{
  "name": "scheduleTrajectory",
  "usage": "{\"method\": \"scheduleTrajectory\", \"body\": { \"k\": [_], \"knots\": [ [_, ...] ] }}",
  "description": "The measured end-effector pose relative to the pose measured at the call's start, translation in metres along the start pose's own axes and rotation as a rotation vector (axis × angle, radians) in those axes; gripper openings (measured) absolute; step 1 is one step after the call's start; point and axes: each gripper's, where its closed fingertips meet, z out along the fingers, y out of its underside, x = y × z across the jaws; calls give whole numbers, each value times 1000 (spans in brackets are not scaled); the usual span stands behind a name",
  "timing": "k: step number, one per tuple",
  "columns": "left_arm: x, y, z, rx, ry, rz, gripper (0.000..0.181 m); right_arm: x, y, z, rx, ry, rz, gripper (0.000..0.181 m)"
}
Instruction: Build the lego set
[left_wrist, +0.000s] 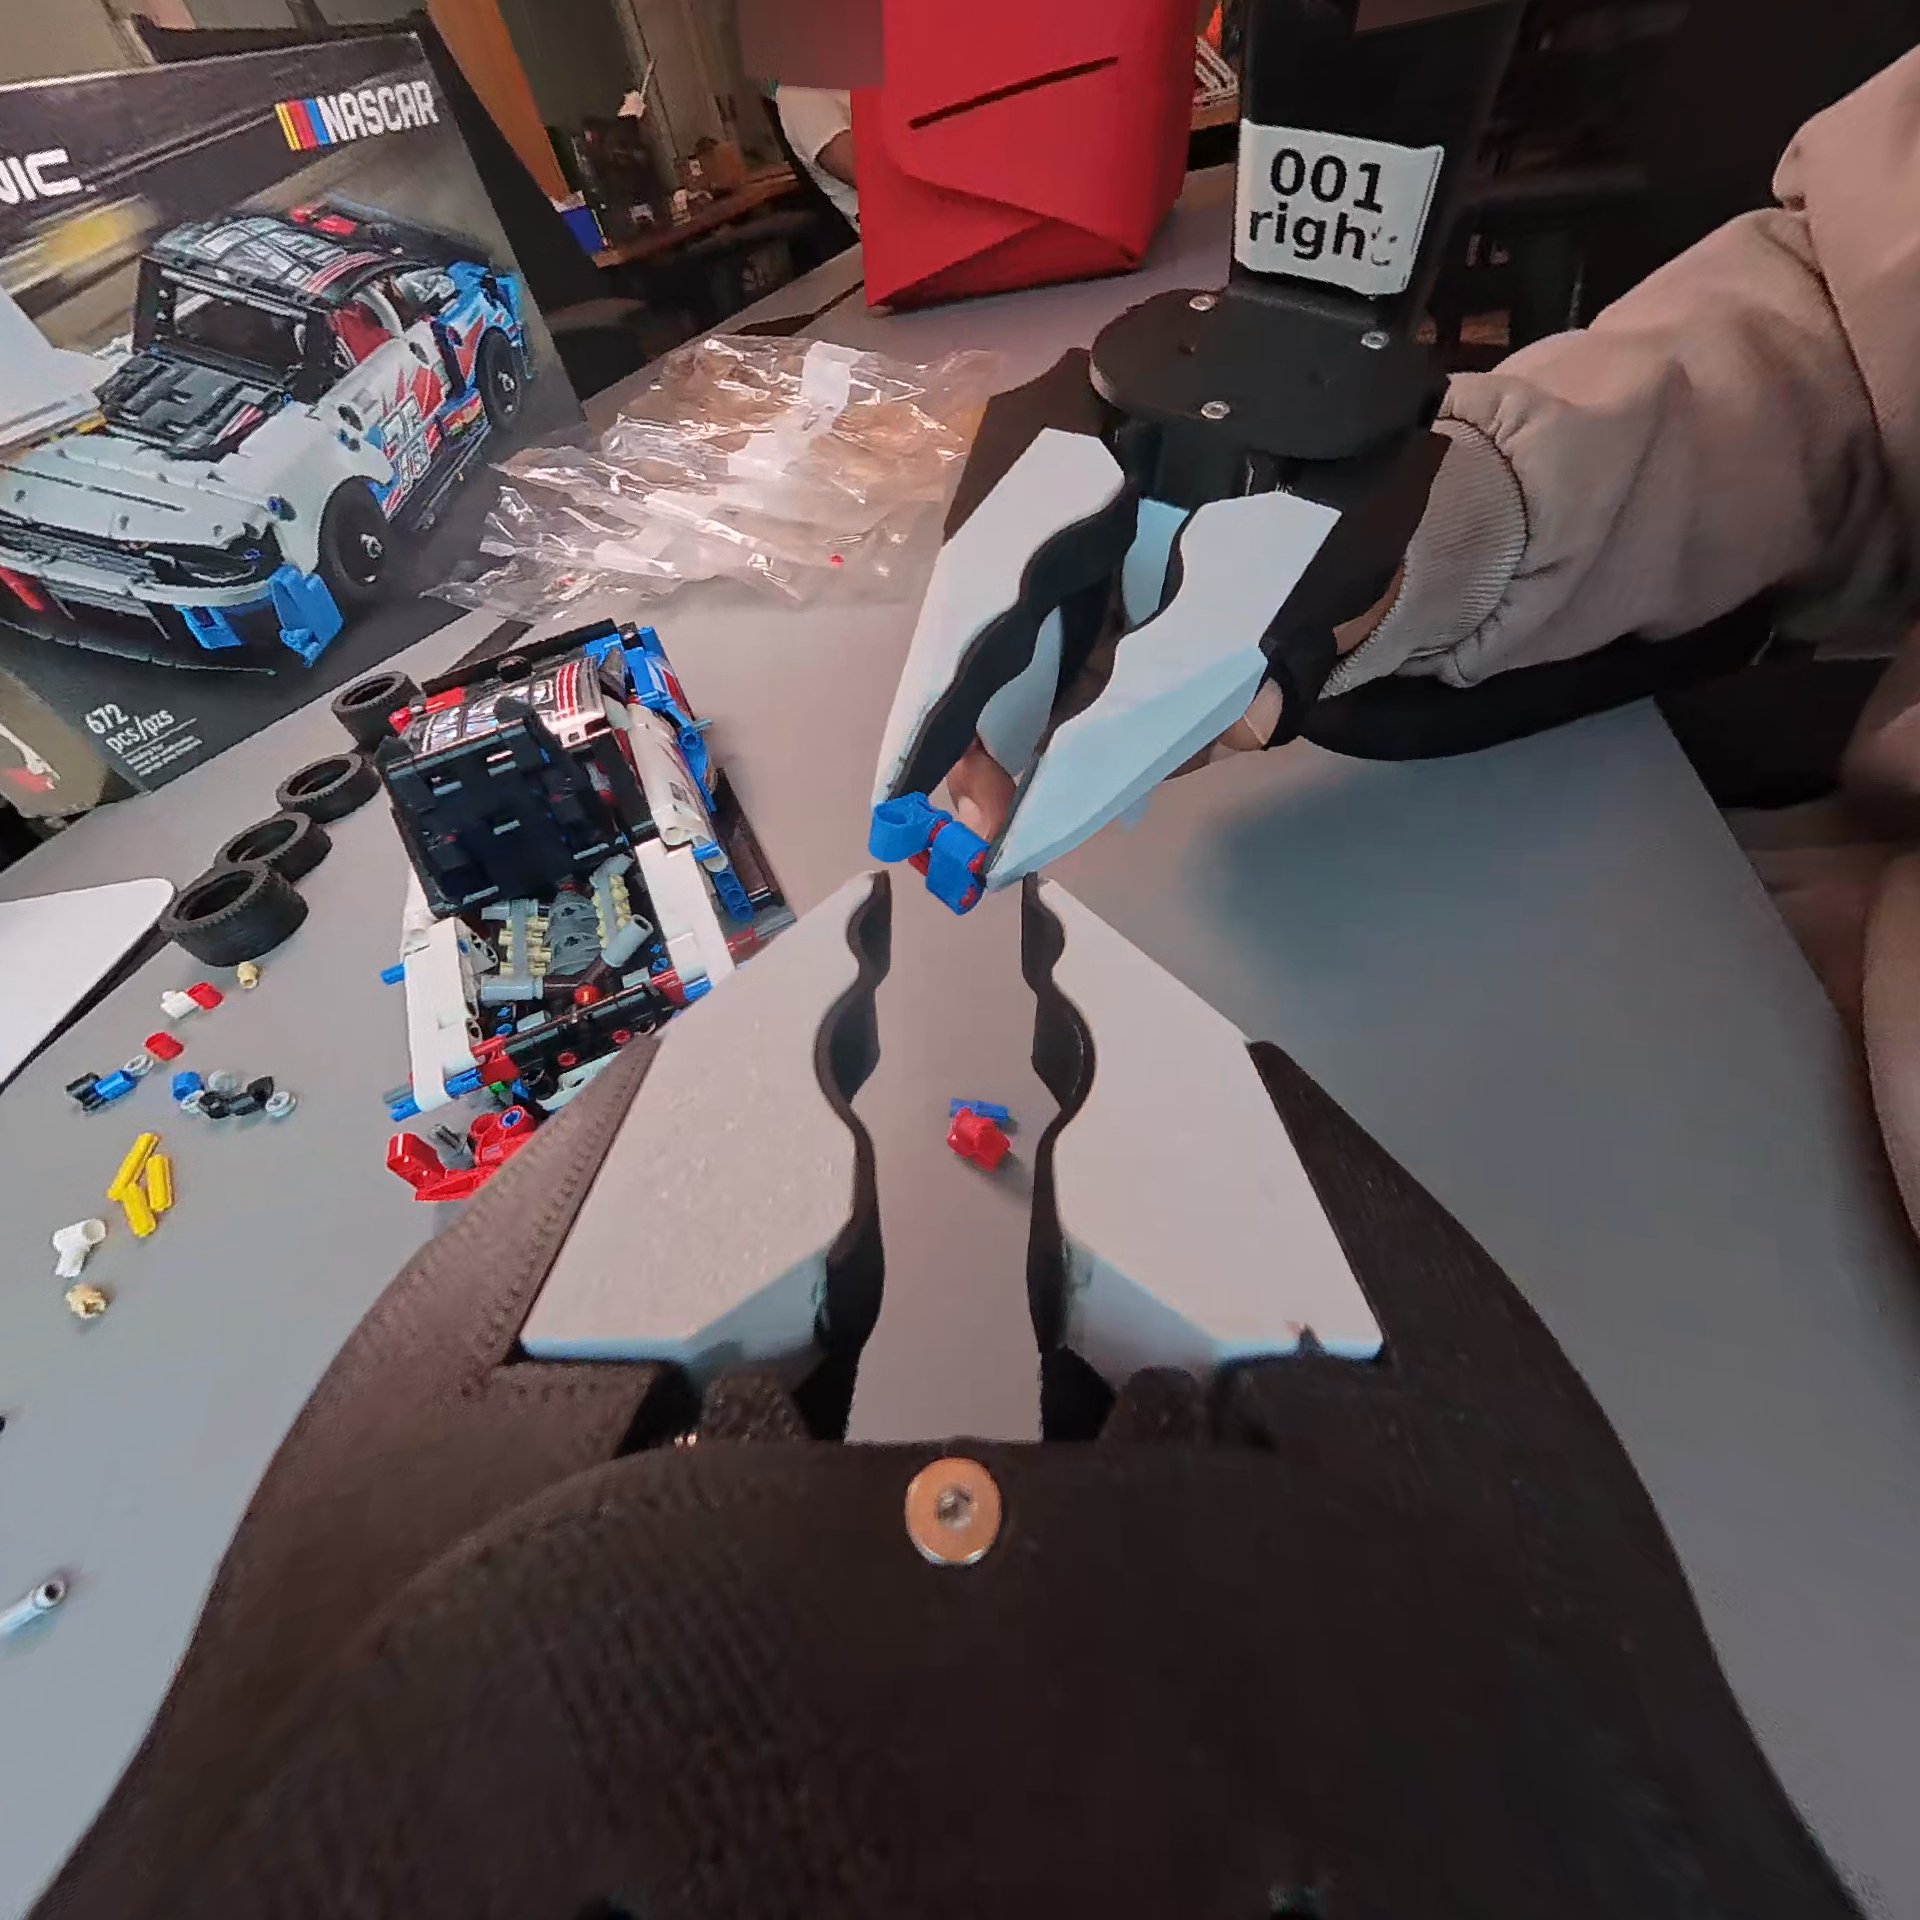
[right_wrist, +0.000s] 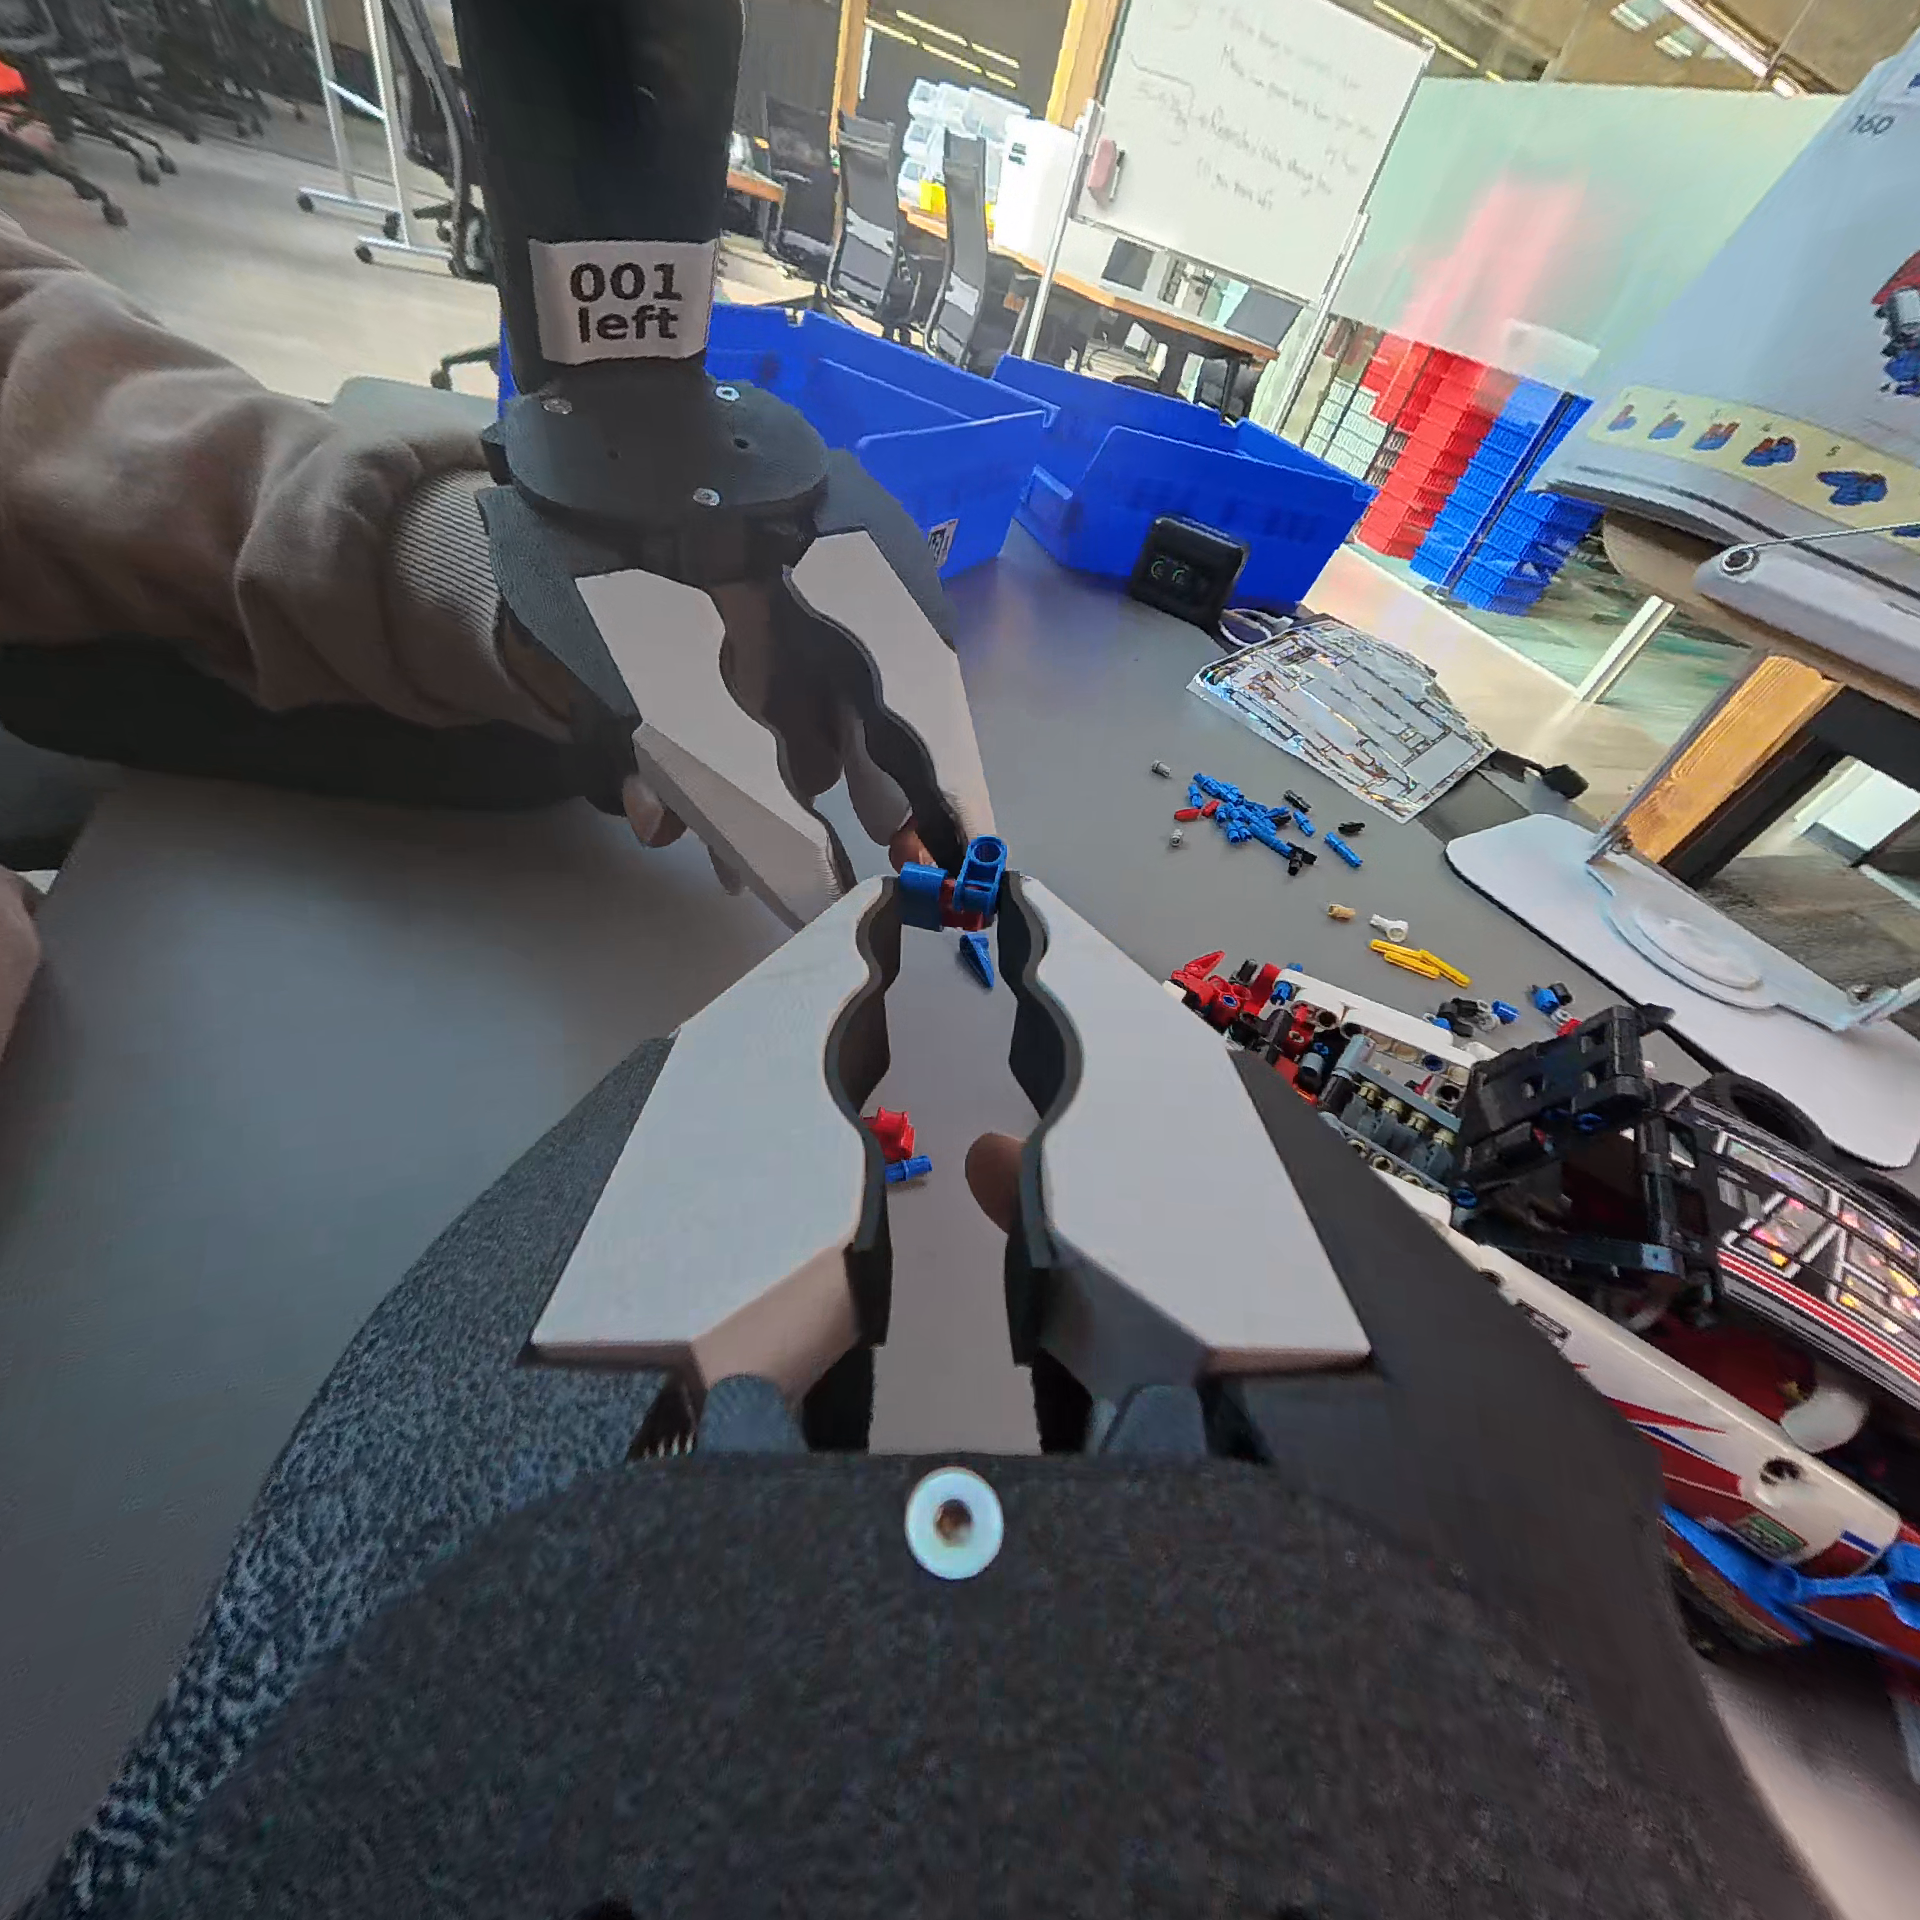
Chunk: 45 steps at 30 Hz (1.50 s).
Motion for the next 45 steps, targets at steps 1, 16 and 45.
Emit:
{"method": "scheduleTrajectory", "body": {
  "k": [1, 16, 45],
  "knots": [
    [2, -1, 0, 0, 1, 21, 20, -1, 0, -1, 1, -8, -9, 16],
    [8, 5, 2, -49, 0, 96, 14, -7, 4, -2, -20, 5, -82, 15],
    [35, -14, -9, 88, 303, -202, 7, -29, -17, -14, 158, -246, 135, 16]
  ]
}}
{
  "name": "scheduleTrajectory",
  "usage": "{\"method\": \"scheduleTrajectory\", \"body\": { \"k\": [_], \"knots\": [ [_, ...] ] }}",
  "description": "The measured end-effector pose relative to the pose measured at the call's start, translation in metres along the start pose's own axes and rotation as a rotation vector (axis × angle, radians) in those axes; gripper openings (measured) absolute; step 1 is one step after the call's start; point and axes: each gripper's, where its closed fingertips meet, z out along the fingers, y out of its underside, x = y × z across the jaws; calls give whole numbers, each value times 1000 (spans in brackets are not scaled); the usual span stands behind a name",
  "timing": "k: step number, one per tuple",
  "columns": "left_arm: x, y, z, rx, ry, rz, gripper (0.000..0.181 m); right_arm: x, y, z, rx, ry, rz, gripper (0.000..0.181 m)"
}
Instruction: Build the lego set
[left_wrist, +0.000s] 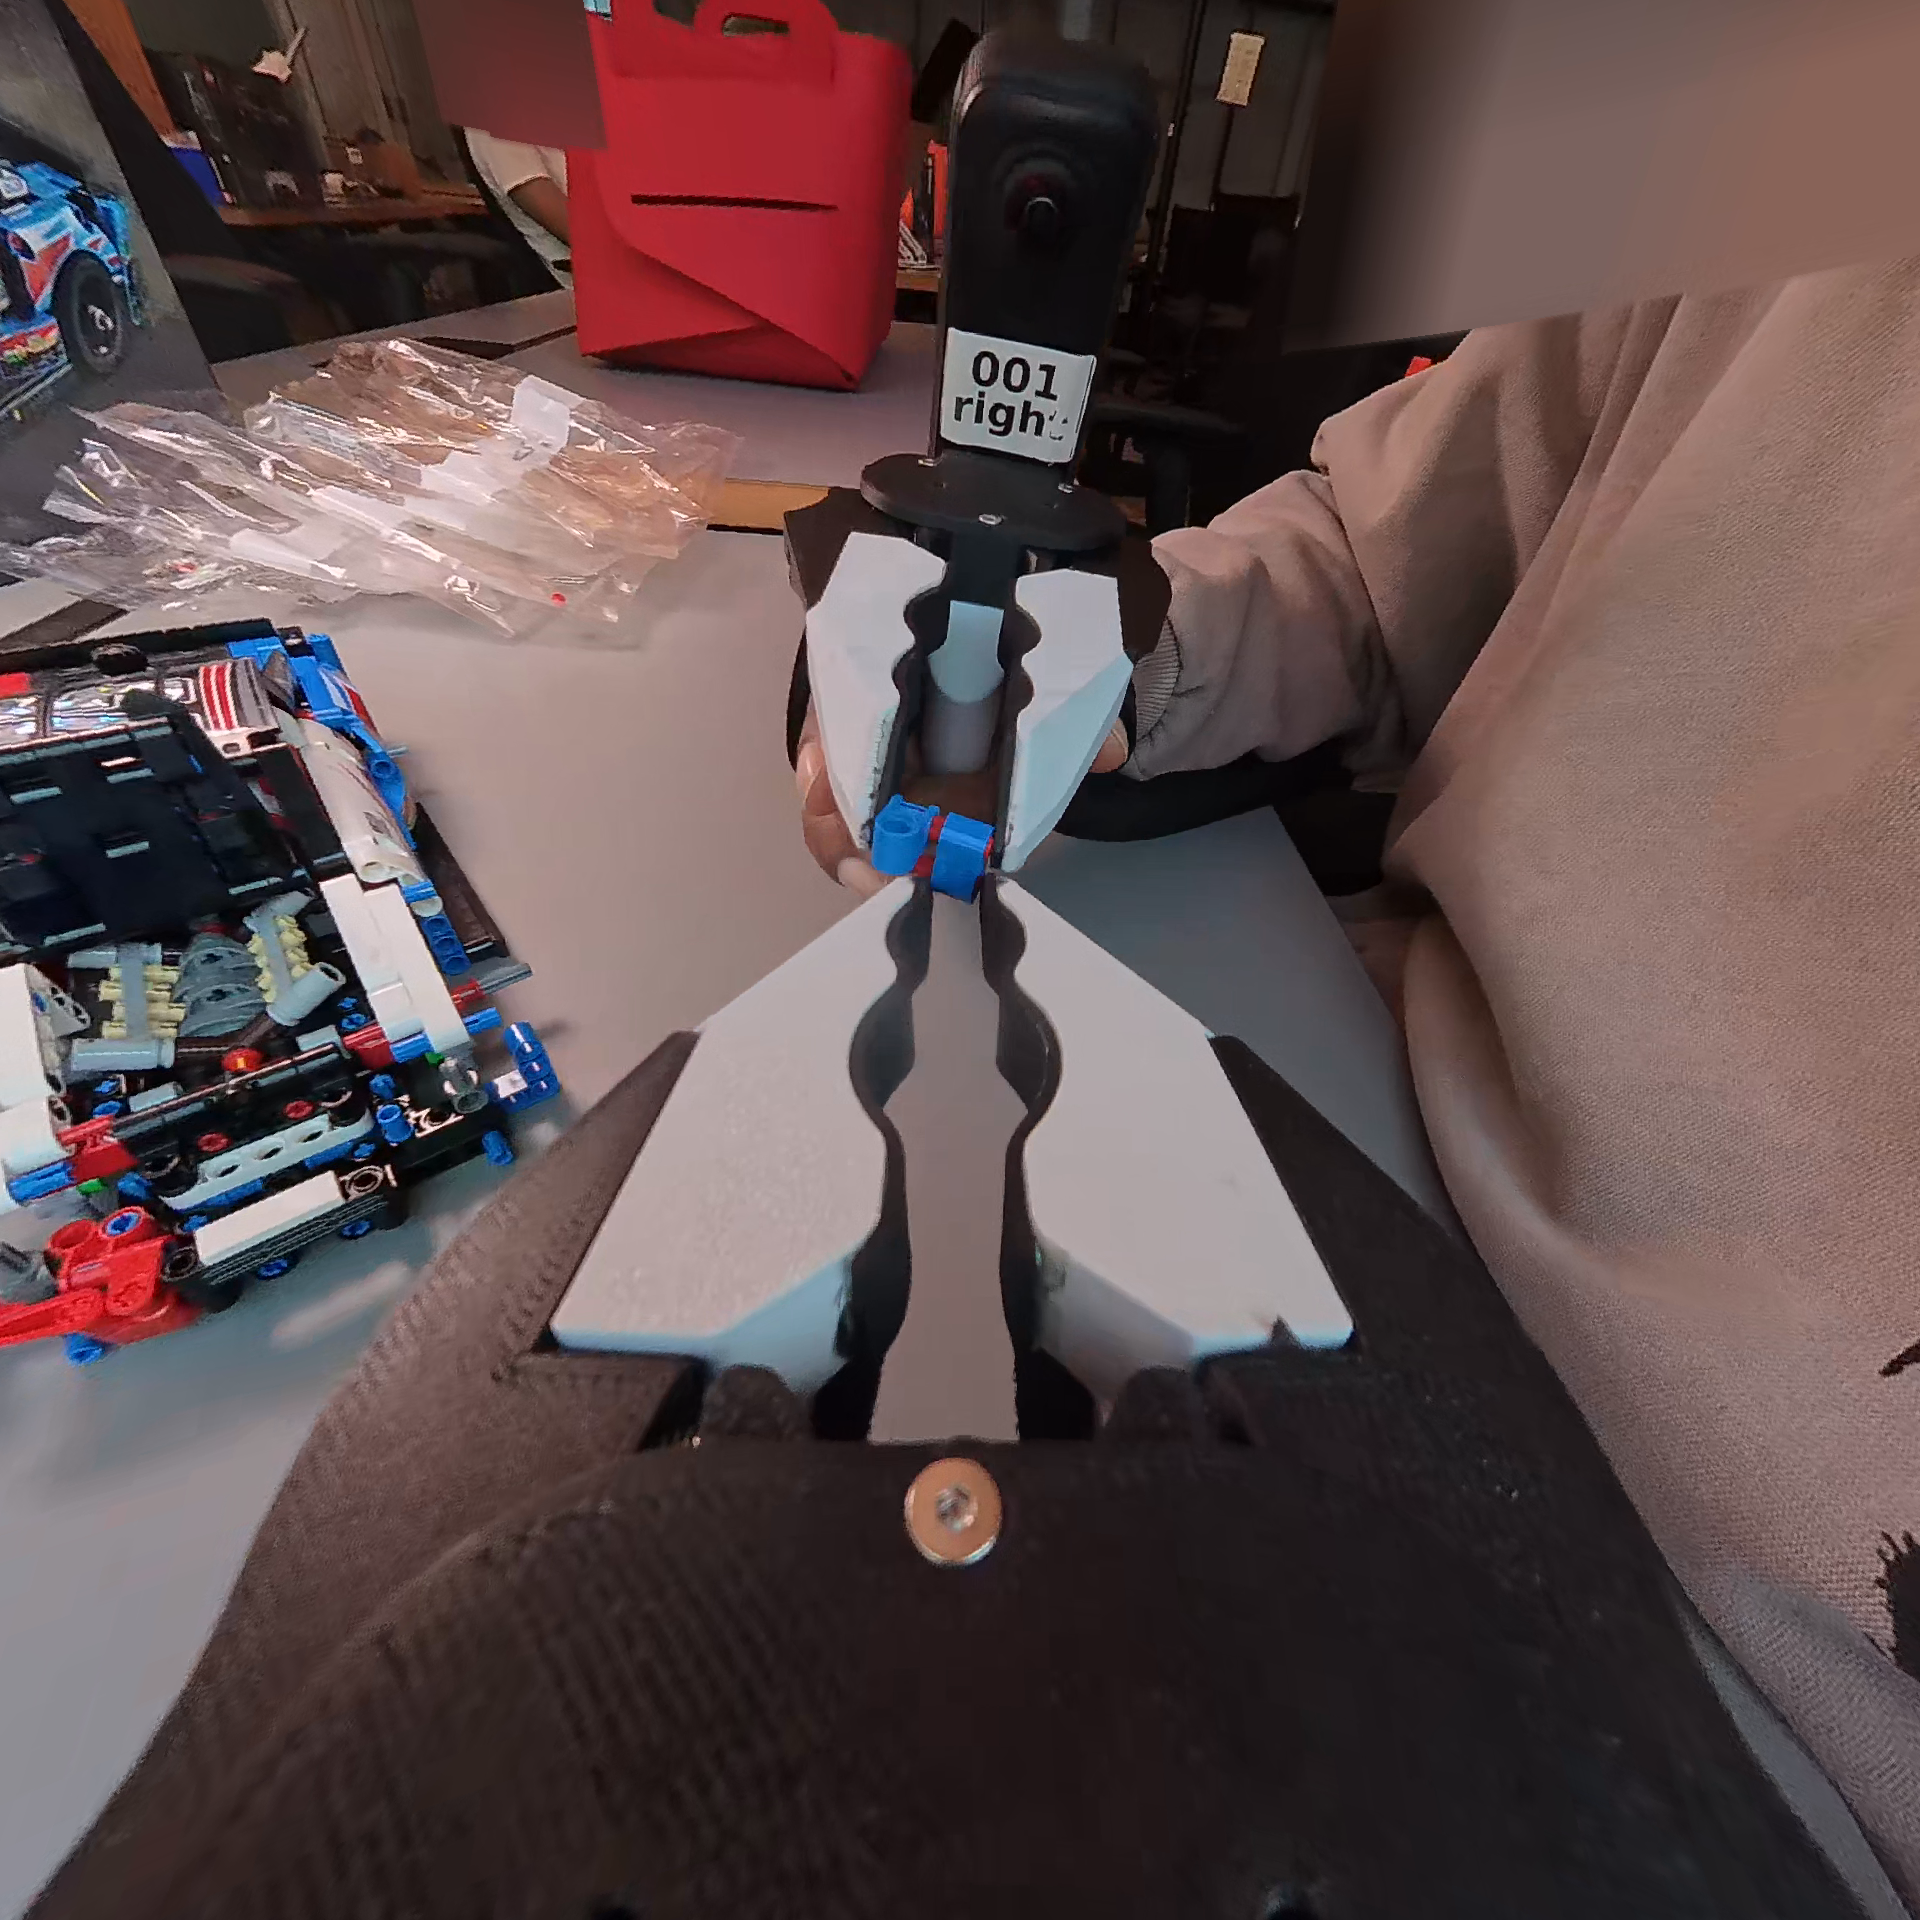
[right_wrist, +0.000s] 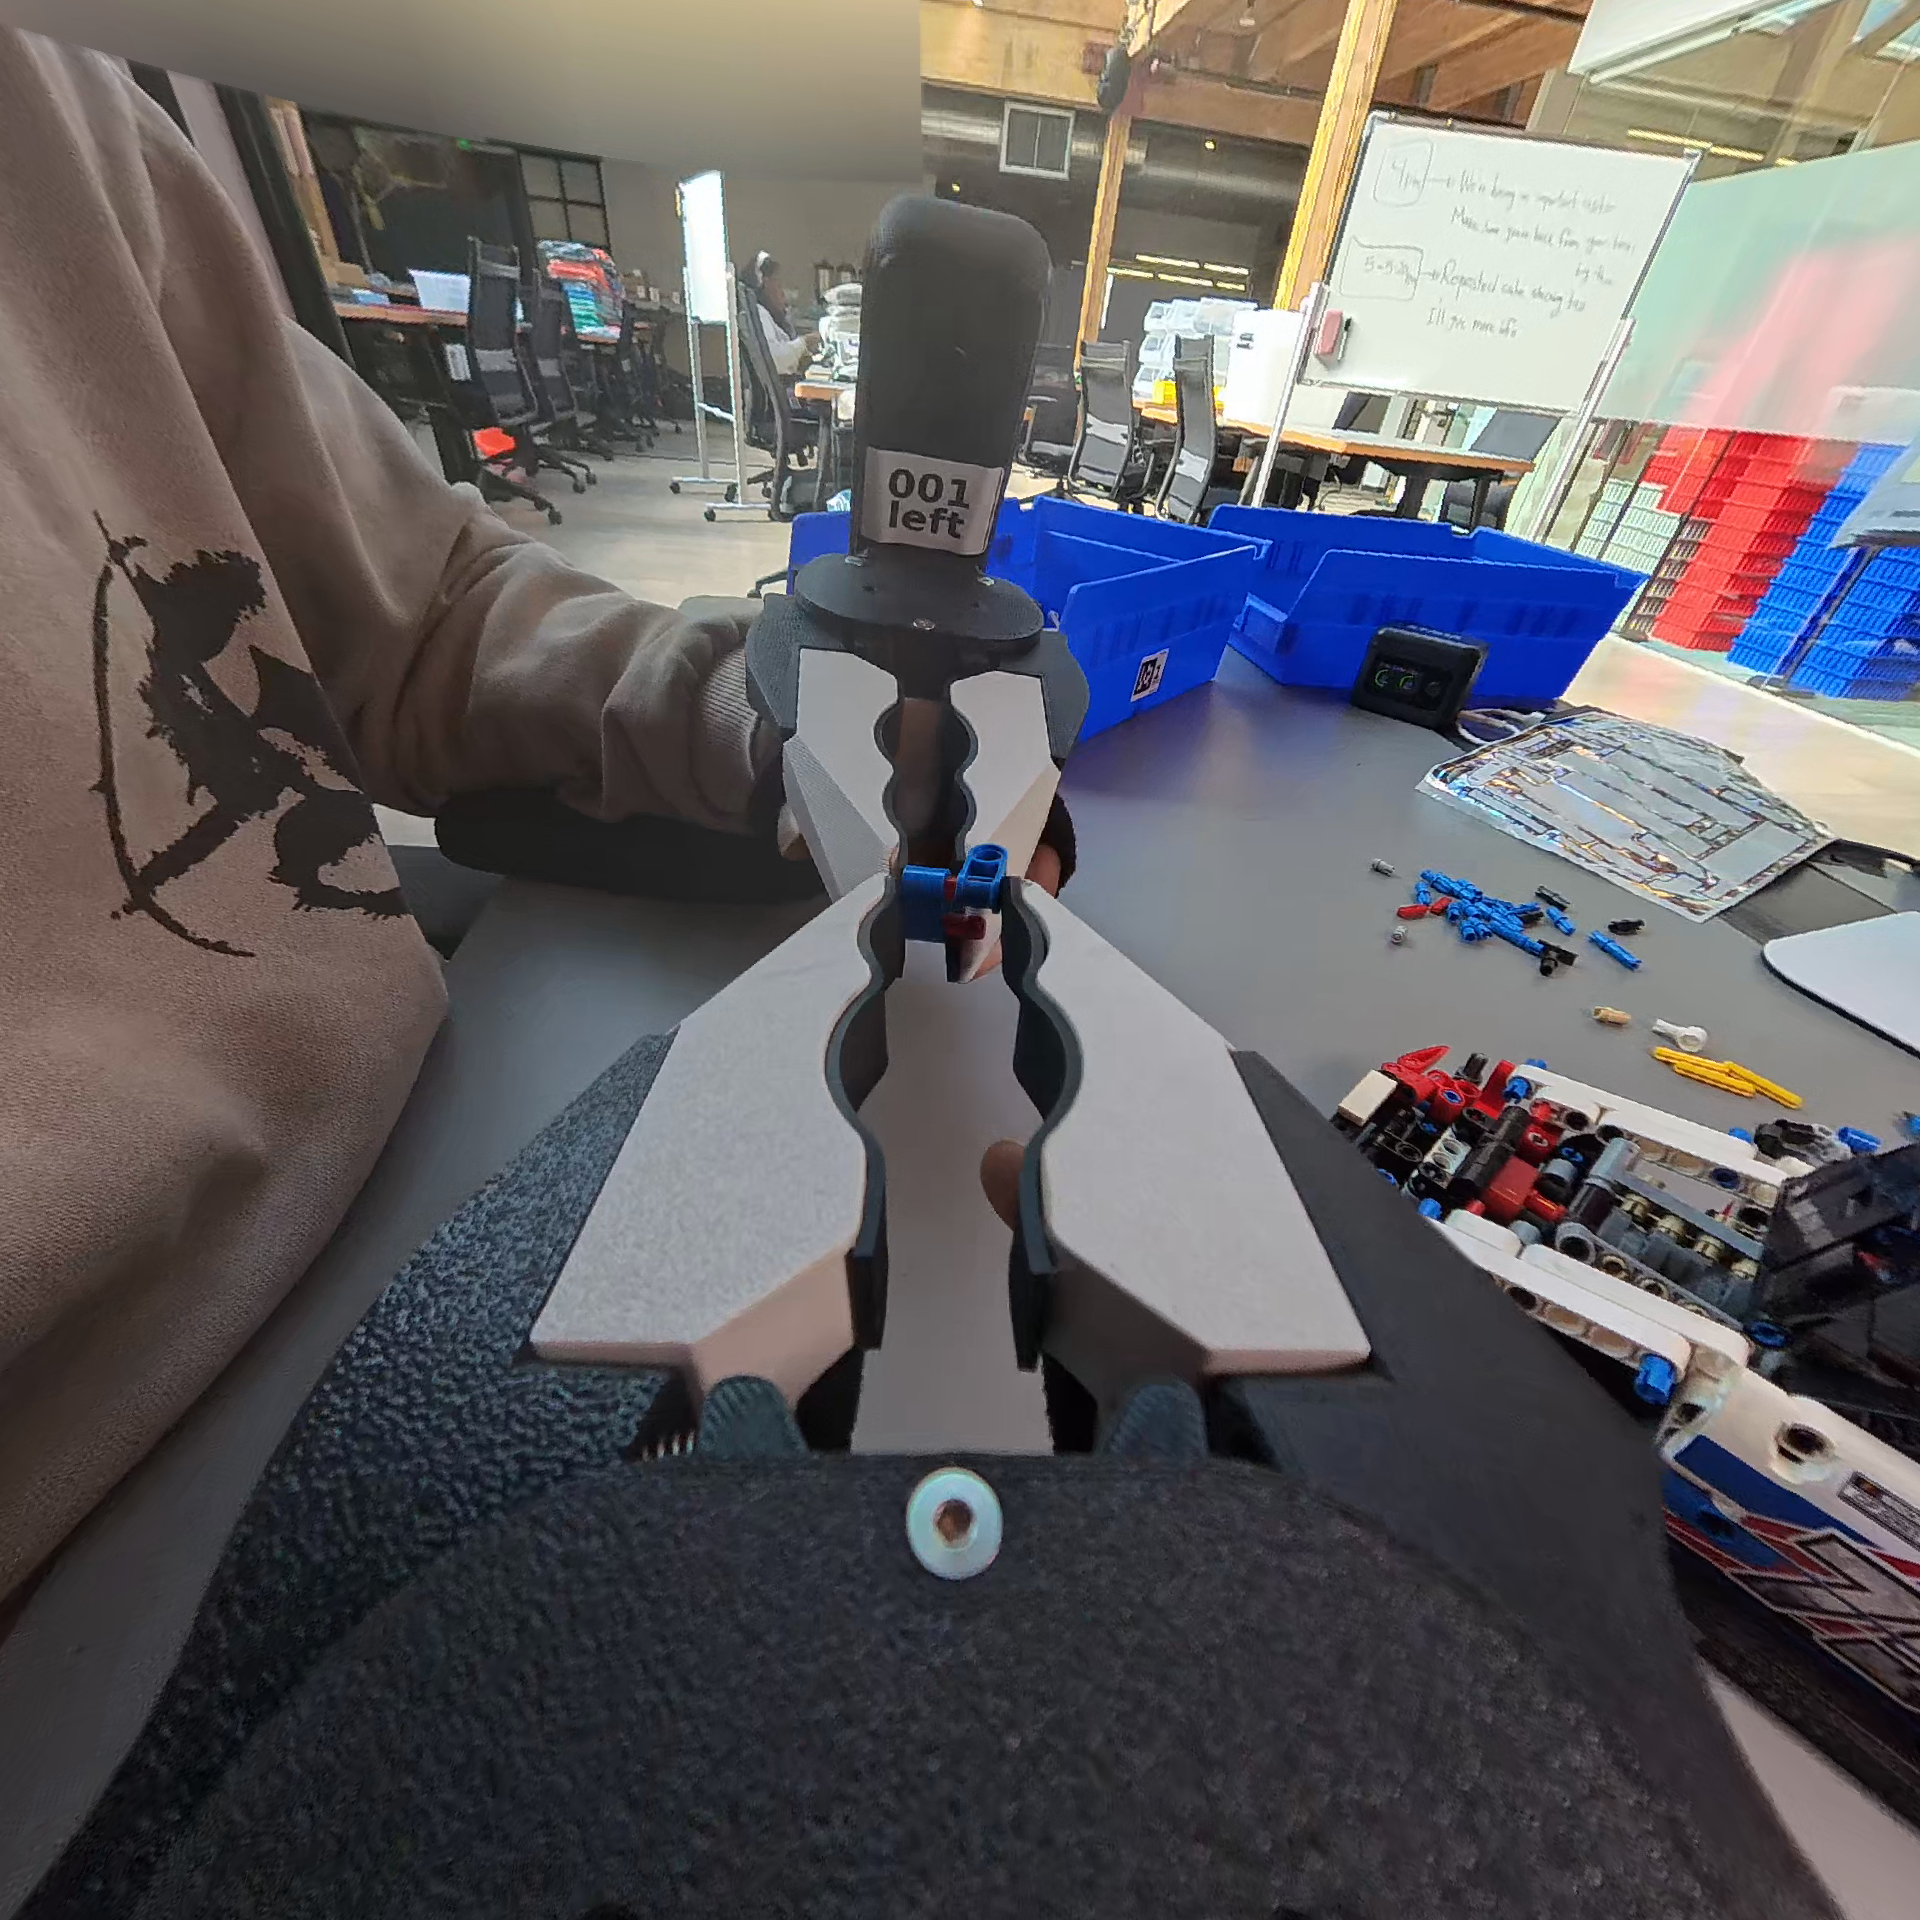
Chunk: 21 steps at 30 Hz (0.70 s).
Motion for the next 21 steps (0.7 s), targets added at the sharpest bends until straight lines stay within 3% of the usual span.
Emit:
{"method": "scheduleTrajectory", "body": {
  "k": [11, 21],
  "knots": [
    [-7, 6, 2, -61, -81, 102, 6, 4, 2, 2, -11, 49, -39, 25],
    [-5, 3, 3, -40, -83, 88, 6, 3, -1, 4, -14, 66, -61, 16]
  ]
}}
